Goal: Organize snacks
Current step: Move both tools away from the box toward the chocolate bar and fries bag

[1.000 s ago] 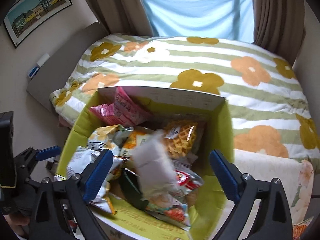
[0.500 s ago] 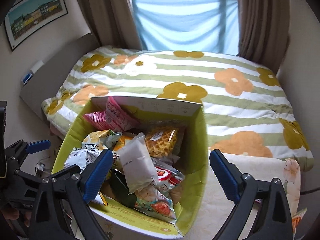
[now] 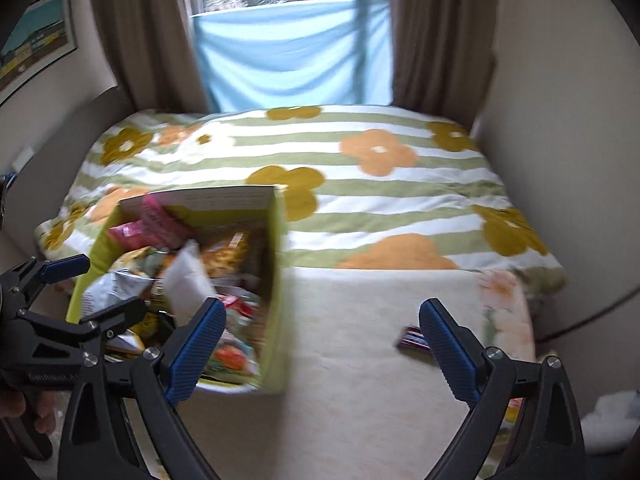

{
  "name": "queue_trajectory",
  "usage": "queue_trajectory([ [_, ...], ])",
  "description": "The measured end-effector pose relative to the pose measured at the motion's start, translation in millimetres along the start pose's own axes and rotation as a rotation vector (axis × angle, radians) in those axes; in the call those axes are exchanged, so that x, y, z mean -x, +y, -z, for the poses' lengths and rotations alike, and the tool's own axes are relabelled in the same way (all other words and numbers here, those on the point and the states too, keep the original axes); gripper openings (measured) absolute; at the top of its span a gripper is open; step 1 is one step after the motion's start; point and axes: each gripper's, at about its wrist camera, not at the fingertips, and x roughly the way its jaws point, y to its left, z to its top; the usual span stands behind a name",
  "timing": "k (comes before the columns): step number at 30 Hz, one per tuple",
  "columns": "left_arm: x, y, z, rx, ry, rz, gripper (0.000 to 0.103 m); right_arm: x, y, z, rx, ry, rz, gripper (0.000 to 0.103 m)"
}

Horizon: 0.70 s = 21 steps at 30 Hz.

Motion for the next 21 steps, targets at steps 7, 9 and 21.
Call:
queue_trajectory([
  [7, -2.9, -72.1, -9.8, -0.05, -0.011, 0.031, 0.103, 19.7, -66.9, 29.5, -0.035, -0.002, 0.107, 0.096],
  [9, -5.2, -90.6, -11.6, -0.052, -0.009, 0.035, 0.103, 22.8, -92.5, 41.0, -0.043, 0.008, 0.122, 0.096],
  [21, -66.9, -208.8, -6.6, -0.047, 0.081, 0.059, 0.103, 12.9, -196.7, 94.9, -0.065, 0.08, 0.146, 0.096],
])
